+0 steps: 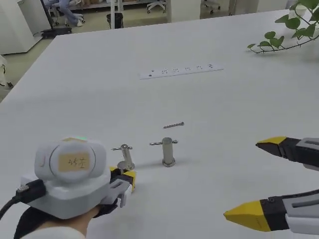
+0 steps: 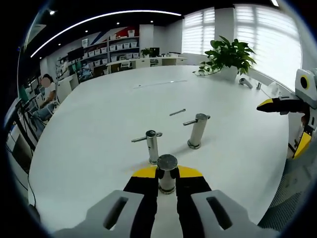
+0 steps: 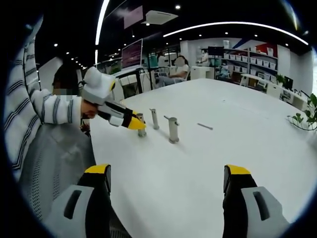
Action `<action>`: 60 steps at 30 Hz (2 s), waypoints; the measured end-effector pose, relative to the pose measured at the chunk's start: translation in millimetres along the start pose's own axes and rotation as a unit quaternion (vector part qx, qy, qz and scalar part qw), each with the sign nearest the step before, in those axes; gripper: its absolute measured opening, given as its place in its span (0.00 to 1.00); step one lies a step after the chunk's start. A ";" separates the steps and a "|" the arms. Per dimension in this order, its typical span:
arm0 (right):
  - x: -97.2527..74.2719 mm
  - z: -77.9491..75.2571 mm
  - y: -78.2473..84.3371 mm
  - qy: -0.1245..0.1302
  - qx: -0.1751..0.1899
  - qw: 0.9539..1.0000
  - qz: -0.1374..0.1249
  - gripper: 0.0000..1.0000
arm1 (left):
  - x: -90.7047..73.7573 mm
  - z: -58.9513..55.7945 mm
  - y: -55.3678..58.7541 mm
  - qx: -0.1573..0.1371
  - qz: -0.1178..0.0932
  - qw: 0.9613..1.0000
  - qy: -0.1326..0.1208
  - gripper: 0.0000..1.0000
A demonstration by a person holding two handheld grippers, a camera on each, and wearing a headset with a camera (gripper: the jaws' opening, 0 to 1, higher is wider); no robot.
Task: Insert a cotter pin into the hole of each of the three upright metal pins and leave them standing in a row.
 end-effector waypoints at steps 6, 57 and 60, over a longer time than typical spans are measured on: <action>1.9 0.6 1.1 -0.003 0.007 1.000 0.003 0.95 | -0.2 -2.4 0.0 0.012 -0.002 1.000 -0.006 0.11; 2.6 -18.0 -3.7 -0.018 -0.026 0.998 0.061 0.94 | -62.1 1.0 -7.0 -0.005 -0.009 0.983 0.181 0.99; 5.1 -22.7 -6.5 -0.027 -0.034 0.996 0.076 0.92 | -67.0 5.2 -7.9 0.028 -0.008 0.982 0.185 0.99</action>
Point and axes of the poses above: the centre of the closed fingertips' face, and the gripper's own axes: x roughly forward along the fingers, z roughly to its left, y roughly out of its underside, the point moved 8 cm from there along -x, roughly backward along the fingers, and after that the axes turned 8 degrees about -z, right-handed, at the moved point
